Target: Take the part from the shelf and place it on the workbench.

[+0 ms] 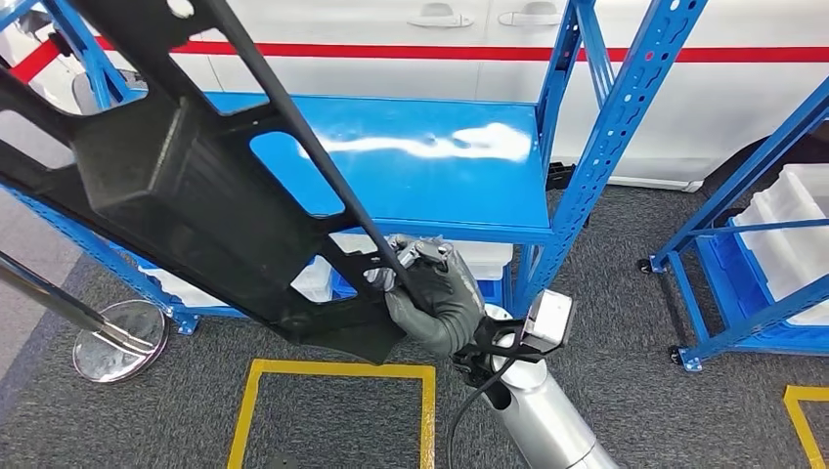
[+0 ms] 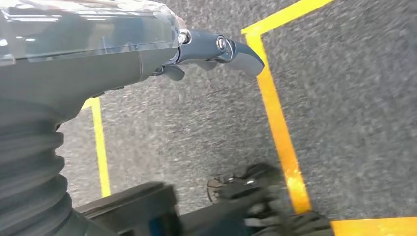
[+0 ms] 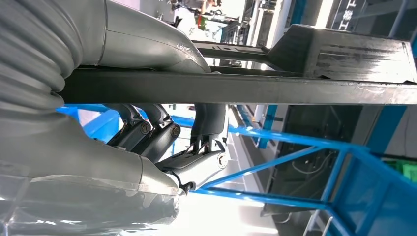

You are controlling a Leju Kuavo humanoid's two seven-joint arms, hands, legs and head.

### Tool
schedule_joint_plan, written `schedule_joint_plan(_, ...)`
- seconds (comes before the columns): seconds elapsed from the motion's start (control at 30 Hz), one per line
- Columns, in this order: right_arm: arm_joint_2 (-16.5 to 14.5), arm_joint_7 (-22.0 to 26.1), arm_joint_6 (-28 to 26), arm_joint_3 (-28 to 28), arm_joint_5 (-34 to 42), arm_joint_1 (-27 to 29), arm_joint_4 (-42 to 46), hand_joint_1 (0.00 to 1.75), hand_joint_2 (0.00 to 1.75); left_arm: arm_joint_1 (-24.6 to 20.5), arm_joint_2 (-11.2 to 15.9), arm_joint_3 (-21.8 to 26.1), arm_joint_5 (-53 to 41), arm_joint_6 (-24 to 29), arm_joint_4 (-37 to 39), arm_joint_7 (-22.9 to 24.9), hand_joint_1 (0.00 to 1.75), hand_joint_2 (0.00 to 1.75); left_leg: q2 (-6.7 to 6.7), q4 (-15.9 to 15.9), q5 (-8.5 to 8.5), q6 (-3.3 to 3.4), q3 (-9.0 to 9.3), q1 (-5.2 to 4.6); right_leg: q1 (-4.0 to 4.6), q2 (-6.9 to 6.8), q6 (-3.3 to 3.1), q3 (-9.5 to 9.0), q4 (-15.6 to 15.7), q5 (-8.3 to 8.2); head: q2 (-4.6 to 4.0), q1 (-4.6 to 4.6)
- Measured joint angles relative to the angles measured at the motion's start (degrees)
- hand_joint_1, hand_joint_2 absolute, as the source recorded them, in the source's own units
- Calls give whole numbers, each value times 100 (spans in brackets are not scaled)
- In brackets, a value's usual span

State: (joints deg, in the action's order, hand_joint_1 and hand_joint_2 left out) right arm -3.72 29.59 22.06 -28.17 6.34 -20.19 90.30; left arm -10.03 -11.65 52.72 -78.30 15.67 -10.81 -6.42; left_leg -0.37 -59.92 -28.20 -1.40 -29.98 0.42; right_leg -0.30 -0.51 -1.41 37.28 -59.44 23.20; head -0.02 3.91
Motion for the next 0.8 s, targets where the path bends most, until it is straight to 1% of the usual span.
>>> schedule_joint_plan(0.03,-2,-1,1,5,1,-2,18,175,175,-13,0,0,7,0,-1,-2,0,175,-3,199,-48,37,111,-23,-5,-5,35,1,14,-46,0,1)
schedule_joint_plan(0.07,-3,-3,1,9,2,-4,29,175,175,-19,1,0,17,0,-1,-4,0,175,-6,255,-25,76,124,-43,-11,-8,71,-2,37,-95,0,0)
schedule_joint_plan(0.1,-4,-8,1,12,3,-4,33,175,175,-20,1,0,28,0,-1,-5,0,175,-4,285,37,118,103,-34,-11,-9,107,-1,57,-131,0,1)
schedule_joint_plan(0.13,-5,-18,1,17,6,-6,38,175,175,-22,1,0,38,0,-1,-5,0,175,9,330,99,159,88,-25,-12,-3,140,21,41,-99,0,1)
schedule_joint_plan(0.17,-4,-34,1,26,15,-8,43,175,175,-25,1,0,46,0,-1,-5,0,175,26,367,178,208,48,-10,-10,8,162,69,-54,39,0,0)
schedule_joint_plan(0.2,-3,-65,10,38,43,-12,44,175,175,-28,1,0,53,0,-1,-5,0,175,43,398,262,245,-12,5,-9,20,179,147,-267,278,0,0)
schedule_joint_plan(0.23,-3,-112,29,49,95,-14,43,175,175,-29,0,0,61,0,-1,-4,0,175,61,397,332,266,-95,0,-14,31,189,247,-592,580,0,0)
schedule_joint_plan(0.27,-3,-170,58,60,165,-16,38,175,175,-26,1,0,67,0,-1,-2,0,175,78,389,399,278,-193,-2,-15,36,198,349,-977,849,0,0)
schedule_joint_plan(0.3,-3,-230,88,72,241,-16,28,175,175,-19,1,0,73,0,-1,-1,0,175,99,375,461,274,-291,-3,-16,37,211,415,-1324,1000,0,0)
schedule_joint_plan(0.33,-3,-275,110,84,299,-16,14,175,175,-13,1,0,76,0,-1,1,0,175,131,356,519,270,-391,-5,-19,37,222,413,-1532,1008,0,0)
schedule_joint_plan(0.37,-2,-306,121,97,336,-16,0,175,175,-8,1,0,77,0,-1,2,0,175,169,329,570,261,-489,-4,-24,32,230,315,-1542,892,0,0)
schedule_joint_plan(0.4,-2,-321,122,109,352,-18,-13,175,175,-6,1,0,78,0,-1,2,0,175,207,296,613,249,-580,-3,-30,14,231,122,-1356,719,0,0)
schedule_joint_plan(0.43,-2,-331,123,116,357,-21,-21,175,175,-6,0,0,78,0,-1,2,0,175,246,253,647,233,-660,-3,-33,-52,224,-159,-985,601,0,0)
schedule_joint_plan(0.47,-3,-340,125,120,358,-29,-25,175,175,-6,0,0,78,1,-1,2,0,175,280,207,675,209,-725,-10,-15,-145,212,-449,-555,578,0,0)
schedule_joint_plan(0.5,-5,-345,129,121,357,-37,-27,175,175,-4,0,0,78,1,-1,2,0,175,316,178,703,181,-765,-16,7,-221,188,-664,-220,611,0,1)
schedule_joint_plan(0.53,-8,-350,133,124,357,-48,-29,175,175,-3,0,0,78,1,-1,2,0,175,357,160,736,150,-787,-22,32,-270,162,-791,12,666,0,1)
schedule_joint_plan(0.57,-10,-352,137,125,357,-57,-33,175,175,-4,0,0,78,2,-1,2,0,175,399,161,776,120,-796,-24,57,-258,133,-811,91,681,0,1)
schedule_joint_plan(0.6,-10,-352,139,127,358,-61,-36,175,175,-3,1,0,78,1,-1,2,0,175,439,172,814,88,-800,-24,51,-210,93,-771,97,636,0,1)
schedule_joint_plan(0.63,-10,-353,140,130,358,-66,-40,175,175,-7,1,0,78,1,-1,2,0,175,431,158,798,54,-818,-17,39,-170,55,-728,114,576,0,1)
schedule_joint_plan(0.67,-11,-355,140,131,357,-69,-43,175,175,-8,2,0,78,-1,-1,2,0,175,379,93,695,20,-856,-10,24,-135,11,-675,123,512,0,1)
schedule_joint_plan(0.7,-18,-356,139,131,355,-72,-44,175,175,-5,2,0,78,-3,-1,2,0,175,295,-90,470,-12,-918,-3,8,-100,-29,-608,137,436,0,0)
schedule_joint_plan(0.73,-28,-358,131,131,351,-76,-45,175,175,-4,3,0,78,-5,-1,2,0,175,200,-383,169,-37,-997,9,4,-68,-58,-529,134,362,0,1)
schedule_joint_plan(0.77,-41,-358,111,131,335,-78,-45,175,175,-2,5,0,78,-8,-1,3,0,175,138,-761,-125,-53,-1081,12,7,-31,-77,-441,130,290,0,1)
schedule_joint_plan(0.8,-52,-358,79,131,308,-77,-45,175,175,-2,7,0,79,-10,-1,3,0,175,106,-1145,-334,-64,-1142,15,11,2,-84,-348,125,216,0,1)
